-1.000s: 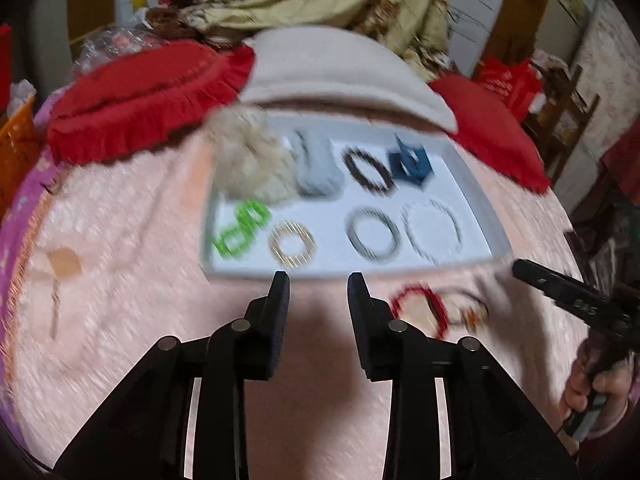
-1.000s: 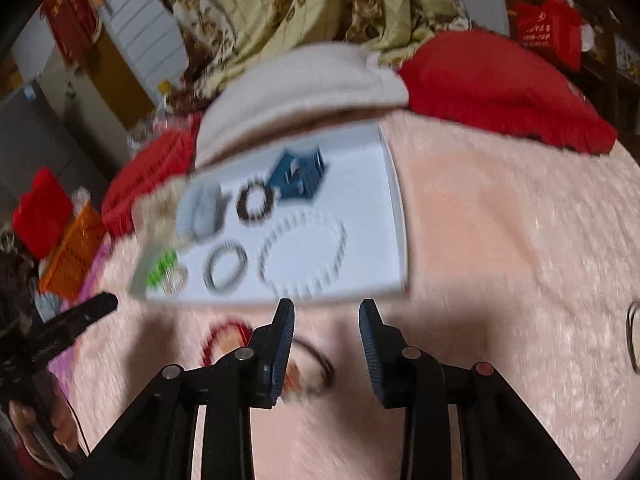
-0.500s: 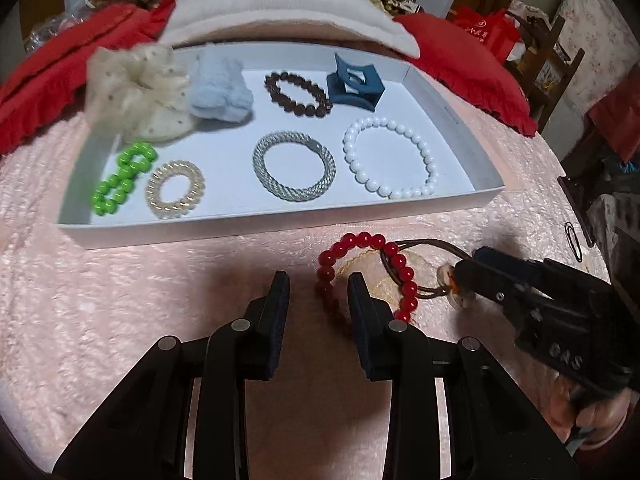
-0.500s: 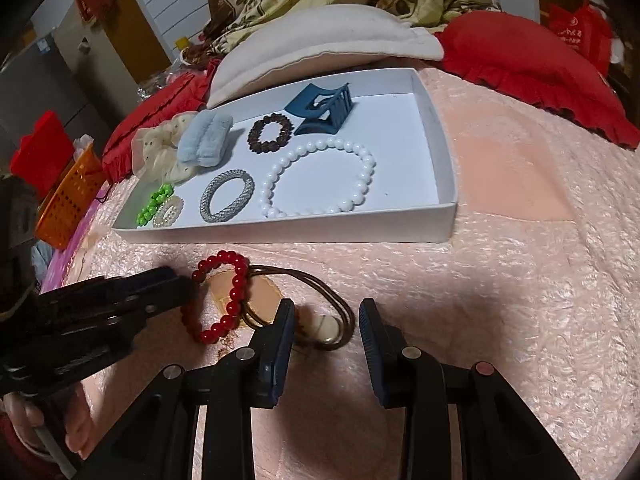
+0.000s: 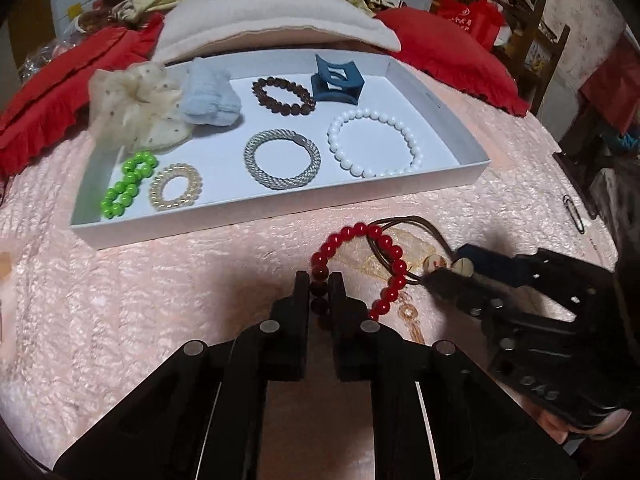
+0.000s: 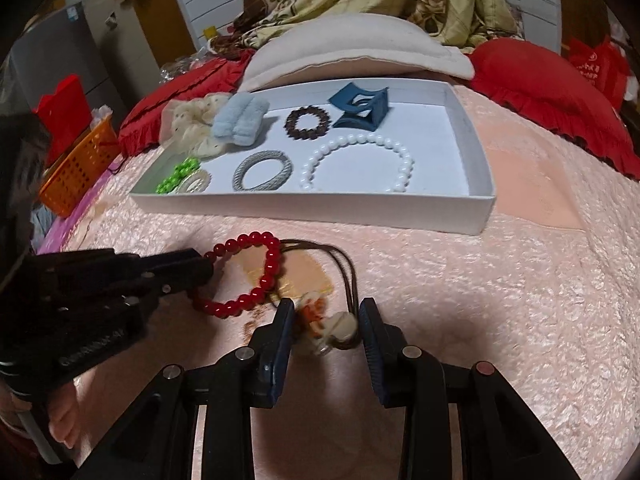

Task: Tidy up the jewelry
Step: 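Grasp the red bead bracelet with the left tool while the right tool grasps the black hair tie, then place the red bracelet in the box with the left tool while the right tool places the hair tie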

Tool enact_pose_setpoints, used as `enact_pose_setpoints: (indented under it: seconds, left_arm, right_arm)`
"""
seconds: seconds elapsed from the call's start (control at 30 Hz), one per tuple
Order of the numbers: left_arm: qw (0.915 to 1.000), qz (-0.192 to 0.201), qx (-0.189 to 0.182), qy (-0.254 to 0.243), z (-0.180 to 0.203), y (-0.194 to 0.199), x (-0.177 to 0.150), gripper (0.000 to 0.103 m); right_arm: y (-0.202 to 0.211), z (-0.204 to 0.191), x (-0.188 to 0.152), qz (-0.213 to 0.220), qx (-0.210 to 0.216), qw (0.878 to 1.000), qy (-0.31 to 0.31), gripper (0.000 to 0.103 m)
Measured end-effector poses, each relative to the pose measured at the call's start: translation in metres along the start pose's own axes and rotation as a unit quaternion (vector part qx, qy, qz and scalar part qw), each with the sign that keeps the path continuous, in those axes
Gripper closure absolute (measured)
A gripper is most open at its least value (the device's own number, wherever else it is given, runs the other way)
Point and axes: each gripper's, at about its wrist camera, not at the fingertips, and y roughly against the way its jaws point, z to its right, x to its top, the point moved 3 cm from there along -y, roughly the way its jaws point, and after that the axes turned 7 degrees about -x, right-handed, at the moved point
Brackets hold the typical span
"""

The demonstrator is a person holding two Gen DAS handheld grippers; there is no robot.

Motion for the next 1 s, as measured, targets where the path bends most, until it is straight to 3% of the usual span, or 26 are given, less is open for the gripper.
enact_pose_setpoints:
  seconds: [0.03,0.17,0.23,0.67,1.0]
  left_arm:
    - [1.0000,0.003,-0.001,0.001,0.000,0.005,-0.001,0.095]
    - [0.9999,0.015,-0.003,-0.001,0.003,0.027,-0.002,0.095]
    - [0.9998,0.020,-0.006,0.002,0.004,0.037,-0.002,0.095]
    - [0.9976,0.066,-0.018,-0.003,0.013,0.103,0.009,0.095]
    - [0.9963,0.082,0.015,-0.024,0.009,0.103,0.068,0.095]
  right_arm:
    - [0.000,-0.002,0.000,0.000,-0.005,1.000,0.003,0.071]
    - [0.008,-0.004,0.003,0.006,0.001,1.000,-0.015,0.090]
    - [0.013,-0.002,0.005,0.006,0.012,1.000,-0.026,0.094]
    - [0.076,0.012,0.028,0.061,0.017,0.997,-0.052,0.095]
    - [0.091,0.030,0.083,0.099,-0.018,0.994,-0.050,0.095]
